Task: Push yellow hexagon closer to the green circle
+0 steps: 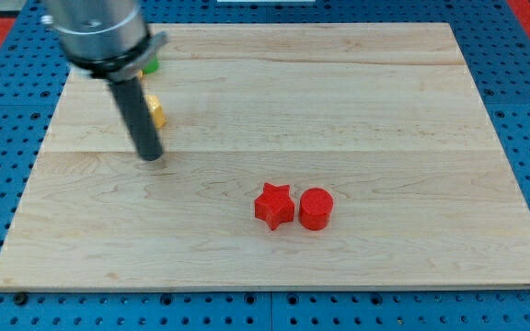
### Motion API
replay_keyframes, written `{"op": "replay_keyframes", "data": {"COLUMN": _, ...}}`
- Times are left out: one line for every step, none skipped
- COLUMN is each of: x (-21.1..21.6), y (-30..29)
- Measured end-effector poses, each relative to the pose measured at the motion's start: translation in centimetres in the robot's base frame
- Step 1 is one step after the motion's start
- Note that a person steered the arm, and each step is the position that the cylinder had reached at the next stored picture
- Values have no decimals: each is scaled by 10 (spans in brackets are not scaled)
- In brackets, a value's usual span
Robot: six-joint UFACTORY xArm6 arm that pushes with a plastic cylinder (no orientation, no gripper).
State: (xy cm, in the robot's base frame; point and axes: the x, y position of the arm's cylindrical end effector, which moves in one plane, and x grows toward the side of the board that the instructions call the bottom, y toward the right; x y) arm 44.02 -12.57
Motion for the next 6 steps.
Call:
{"op": "replay_keyframes", "data": {"x": -29, "y": -36}}
{"op": "replay_keyframes", "data": {"x": -64, "y": -65}}
{"op": "replay_keyframes", "data": {"x": -17, "y": -54}}
{"op": "replay_keyframes", "data": {"x": -35, "y": -22}}
{"op": "replay_keyframes", "data": {"x": -71, "y": -25}}
{"op": "replay_keyframes", "data": {"x": -101, "y": -36}}
